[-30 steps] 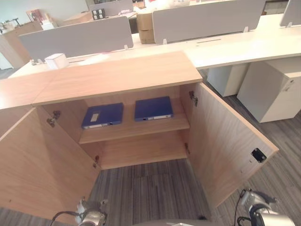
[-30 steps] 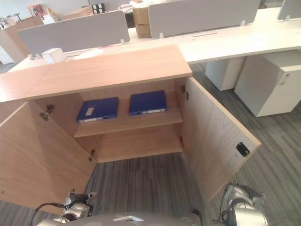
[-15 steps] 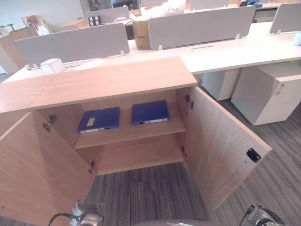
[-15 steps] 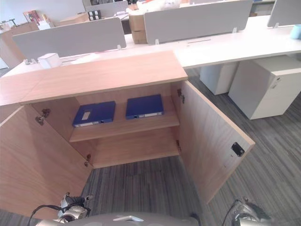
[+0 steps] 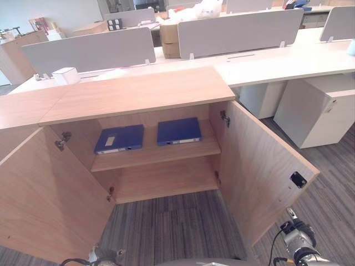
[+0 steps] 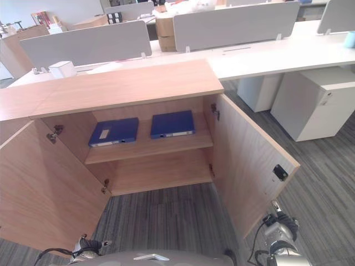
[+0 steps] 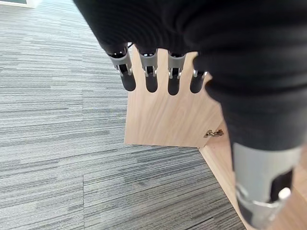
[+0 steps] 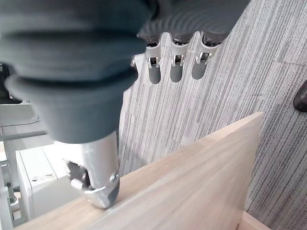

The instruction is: Put the empty folder in the office cabinet

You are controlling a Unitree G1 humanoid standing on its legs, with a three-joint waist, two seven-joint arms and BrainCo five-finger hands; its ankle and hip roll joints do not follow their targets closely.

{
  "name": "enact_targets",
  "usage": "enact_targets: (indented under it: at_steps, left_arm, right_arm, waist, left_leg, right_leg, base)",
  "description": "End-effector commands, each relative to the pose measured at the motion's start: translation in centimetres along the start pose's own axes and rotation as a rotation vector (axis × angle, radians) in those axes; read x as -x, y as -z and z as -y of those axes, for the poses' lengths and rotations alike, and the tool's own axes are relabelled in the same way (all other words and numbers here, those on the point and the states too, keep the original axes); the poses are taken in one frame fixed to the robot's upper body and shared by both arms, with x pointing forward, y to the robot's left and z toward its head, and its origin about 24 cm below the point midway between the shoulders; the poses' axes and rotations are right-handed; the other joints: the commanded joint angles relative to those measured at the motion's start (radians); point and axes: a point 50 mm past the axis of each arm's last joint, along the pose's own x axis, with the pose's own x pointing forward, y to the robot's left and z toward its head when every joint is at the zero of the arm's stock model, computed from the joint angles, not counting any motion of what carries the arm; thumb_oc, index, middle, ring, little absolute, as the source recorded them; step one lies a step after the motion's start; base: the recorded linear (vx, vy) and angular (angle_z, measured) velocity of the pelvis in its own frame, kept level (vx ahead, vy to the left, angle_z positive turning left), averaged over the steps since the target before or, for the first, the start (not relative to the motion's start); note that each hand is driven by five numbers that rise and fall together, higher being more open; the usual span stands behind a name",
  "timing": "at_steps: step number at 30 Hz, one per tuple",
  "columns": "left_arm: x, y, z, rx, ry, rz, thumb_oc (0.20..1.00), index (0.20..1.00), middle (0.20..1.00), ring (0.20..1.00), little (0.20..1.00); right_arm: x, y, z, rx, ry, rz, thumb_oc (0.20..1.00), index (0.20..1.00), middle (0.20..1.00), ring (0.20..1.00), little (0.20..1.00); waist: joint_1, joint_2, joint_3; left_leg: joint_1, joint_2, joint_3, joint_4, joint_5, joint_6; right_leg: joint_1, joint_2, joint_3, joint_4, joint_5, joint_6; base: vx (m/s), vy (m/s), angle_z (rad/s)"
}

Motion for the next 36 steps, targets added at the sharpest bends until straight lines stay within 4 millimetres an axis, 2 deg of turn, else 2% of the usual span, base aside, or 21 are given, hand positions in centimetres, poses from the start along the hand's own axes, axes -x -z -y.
enact_targets:
  at_steps: [1,5,6,7,11,14,16,17,20,21,22,27,28,30,31,32,33,34,35,36]
  left_arm:
    - [-0.8,-2.1,-3.3,-0.014,-0.076,0.076,1.0,1.0,1.0,1.0,1.0]
    - [-0.6,-1.5,-2.8,-0.007,-0.065,0.073,1.0,1.0,1.0,1.0,1.0]
    - [-0.3,0.0,-1.5,-0.004,-0.044,0.042,1.0,1.0,1.0,1.0,1.0]
    - [0.3,2.4,-0.3,0.003,-0.009,-0.021,1.0,1.0,1.0,1.0,1.0]
    - [0.4,3.7,-0.5,-0.011,-0.009,-0.069,1.0,1.0,1.0,1.0,1.0]
    - [0.4,3.8,-0.5,-0.02,-0.007,-0.072,1.0,1.0,1.0,1.0,1.0]
    - [0.4,3.7,-0.6,-0.023,-0.005,-0.065,1.0,1.0,1.0,1.0,1.0]
    - [0.4,3.7,-0.6,-0.023,-0.005,-0.065,1.0,1.0,1.0,1.0,1.0]
    - [0.3,3.3,-0.8,-0.021,-0.004,-0.047,1.0,1.0,1.0,1.0,1.0]
    - [0.3,3.3,-0.8,-0.021,-0.003,-0.047,1.0,1.0,1.0,1.0,1.0]
    - [0.2,3.0,-0.9,-0.02,-0.004,-0.035,1.0,1.0,1.0,1.0,1.0]
    - [0.1,2.4,-0.9,-0.008,-0.009,-0.011,1.0,1.0,1.0,1.0,1.0]
    - [0.0,1.8,-1.2,0.019,-0.017,0.005,1.0,1.0,1.0,1.0,1.0]
    - [-0.1,1.2,-1.6,0.041,-0.033,0.019,1.0,1.0,1.0,1.0,1.0]
    - [-0.1,1.2,-1.6,0.042,-0.033,0.02,1.0,1.0,1.0,1.0,1.0]
    - [-0.2,1.1,-1.9,0.059,-0.044,0.022,1.0,1.0,1.0,1.0,1.0]
    - [-0.2,0.7,-2.1,0.095,-0.045,0.039,1.0,1.0,1.0,1.0,1.0]
    - [-0.1,1.2,-1.8,0.106,-0.038,0.029,1.0,1.0,1.0,1.0,1.0]
    - [-0.1,1.4,-2.0,0.134,-0.047,0.021,1.0,1.0,1.0,1.0,1.0]
    - [-0.1,1.4,-2.0,0.134,-0.047,0.021,1.0,1.0,1.0,1.0,1.0]
  right_arm:
    - [1.6,-2.8,-10.6,-0.008,-0.411,0.122,1.0,1.0,1.0,1.0,1.0]
    - [2.0,-2.7,-11.4,-0.04,-0.45,0.12,1.0,1.0,1.0,1.0,1.0]
    - [2.1,-3.0,-11.4,-0.051,-0.452,0.139,1.0,1.0,1.0,1.0,1.0]
    - [2.1,-2.7,-11.0,-0.075,-0.45,0.132,1.0,1.0,1.0,1.0,1.0]
    - [2.8,-1.9,-11.7,-0.143,-0.523,0.112,1.0,1.0,1.0,1.0,1.0]
    - [3.5,-1.2,-12.6,-0.154,-0.597,0.096,1.0,1.0,1.0,1.0,1.0]
    - [4.9,-0.5,-14.1,-0.104,-0.726,0.08,1.0,1.0,1.0,1.0,1.0]
    - [4.9,-0.5,-14.1,-0.104,-0.726,0.08,1.0,1.0,1.0,1.0,1.0]
    - [6.9,0.9,-16.0,0.048,-0.904,0.055,1.0,1.0,1.0,1.0,1.0]
    - [6.9,0.9,-16.0,0.048,-0.904,0.054,1.0,1.0,1.0,1.0,1.0]
    - [7.8,1.5,-16.8,0.135,-0.983,0.046,1.0,1.0,1.0,1.0,1.0]
    - [9.6,2.8,-18.3,0.255,-1.111,0.025,1.0,1.0,1.0,1.0,1.0]
    - [10.6,3.1,-19.2,0.29,-1.177,0.02,1.0,1.0,1.0,1.0,1.0]
    - [11.5,3.5,-20.1,0.313,-1.236,0.005,1.0,1.0,1.0,1.0,1.0]
    - [11.5,3.5,-20.2,0.313,-1.236,0.005,1.0,1.0,1.0,1.0,1.0]
    - [12.0,3.5,-20.8,0.326,-1.27,0.006,1.0,1.0,1.0,1.0,1.0]
    - [13.2,3.4,-21.4,0.356,-1.347,0.018,1.0,1.0,1.0,1.0,1.0]
    - [13.2,4.5,-20.9,0.387,-1.357,-0.038,1.0,1.0,1.0,1.0,1.0]
    - [13.3,5.0,-20.7,0.394,-1.372,-0.073,1.0,1.0,1.0,1.0,1.0]
    - [13.3,5.0,-20.7,0.394,-1.372,-0.074,1.0,1.0,1.0,1.0,1.0]
  waist:
    - [0.032,-0.038,0.016]
    - [0.039,-0.037,0.016]
    - [0.048,-0.039,0.021]
    - [0.062,-0.047,0.028]
    - [0.072,-0.059,0.035]
    - [0.073,-0.065,0.036]
    - [0.074,-0.071,0.039]
    - [0.074,-0.07,0.038]
    - [0.078,-0.079,0.043]
    - [0.078,-0.079,0.043]
    - [0.082,-0.084,0.047]
    - [0.094,-0.09,0.056]
    - [0.098,-0.081,0.08]
    - [0.105,-0.068,0.105]
    - [0.106,-0.068,0.105]
    - [0.114,-0.055,0.114]
    - [0.127,-0.06,0.106]
    - [0.126,-0.07,0.1]
    - [0.133,-0.074,0.1]
    - [0.133,-0.074,0.101]
  left_leg:
    - [-0.052,-0.079,-0.029,0.001,-0.087,0.045]
    - [-0.05,-0.08,-0.034,0.001,-0.086,0.046]
    - [-0.052,-0.08,-0.041,0.001,-0.083,0.047]
    - [-0.055,-0.08,-0.051,0.001,-0.079,0.048]
    - [-0.06,-0.079,-0.06,0.001,-0.074,0.048]
    - [-0.064,-0.076,-0.06,0.001,-0.071,0.047]
    - [-0.069,-0.074,-0.057,0.001,-0.068,0.045]
    - [-0.069,-0.074,-0.057,0.001,-0.068,0.045]
    - [-0.081,-0.071,-0.057,0.001,-0.06,0.042]
    - [-0.081,-0.071,-0.057,0.001,-0.06,0.042]
    - [-0.088,-0.07,-0.058,0.001,-0.056,0.042]
    - [-0.105,-0.07,-0.062,0.001,-0.047,0.041]
    - [-0.117,-0.063,-0.062,0.001,-0.035,0.045]
    - [-0.137,-0.044,-0.048,0.001,-0.018,0.046]
    - [-0.138,-0.044,-0.047,0.001,-0.018,0.046]
    - [-0.149,-0.028,-0.036,0.001,-0.008,0.043]
    - [-0.164,-0.032,-0.033,0.001,0.005,0.034]
    - [-0.16,-0.038,-0.038,0.001,0.009,0.032]
    - [-0.165,-0.034,-0.037,0.001,0.013,0.028]
    - [-0.164,-0.034,-0.037,0.001,0.013,0.028]
  right_leg:
    - [-0.014,-0.062,-0.026,0.104,-0.096,0.071]
    - [-0.01,-0.065,-0.031,0.107,-0.099,0.07]
    - [-0.008,-0.065,-0.037,0.109,-0.1,0.068]
    - [-0.006,-0.065,-0.044,0.113,-0.103,0.068]
    - [-0.007,-0.063,-0.051,0.115,-0.106,0.066]
    - [-0.009,-0.062,-0.053,0.115,-0.106,0.066]
    - [-0.015,-0.061,-0.053,0.114,-0.103,0.065]
    - [-0.015,-0.061,-0.053,0.114,-0.103,0.065]
    - [-0.026,-0.058,-0.05,0.112,-0.1,0.062]
    - [-0.026,-0.058,-0.05,0.112,-0.1,0.062]
    - [-0.03,-0.057,-0.049,0.111,-0.099,0.061]
    - [-0.046,-0.058,-0.053,0.112,-0.091,0.063]
    - [-0.091,-0.055,-0.036,0.181,-0.09,0.069]
    - [-0.134,-0.015,-0.021,0.263,-0.122,0.051]
    - [-0.137,-0.015,-0.02,0.266,-0.124,0.051]
    - [-0.161,0.016,-0.041,0.314,-0.147,0.032]
    - [-0.134,0.054,-0.14,0.275,-0.198,-0.007]
    - [-0.115,0.067,-0.158,0.248,-0.199,-0.021]
    - [-0.115,0.089,-0.15,0.231,-0.199,-0.023]
    - [-0.113,0.09,-0.15,0.231,-0.199,-0.024]
  base:
    - [0.0,0.0,0.0]
    - [0.0,0.0,0.0]
    - [-0.04,-0.029,0.06]
    - [-0.04,-0.029,0.09]
    - [-0.02,-0.036,0.24]
    - [-0.02,-0.025,0.16]
    - [-0.02,-0.013,-0.05]
    - [-0.02,-0.005,-0.1]
    - [-0.03,-0.006,-0.04]
    - [-0.05,-0.009,-0.02]
    - [-0.02,-0.003,-0.06]
    - [-0.06,-0.003,-0.02]
    - [-0.15,0.017,-0.01]
    - [-0.17,0.004,0.01]
    - [-0.13,-0.002,0.0]
    - [-0.06,-0.063,-0.06]
    - [-0.03,-0.101,-0.13]
    - [0.05,-0.146,-0.21]
    - [0.05,-0.082,0.06]
    - [0.07,-0.13,0.24]
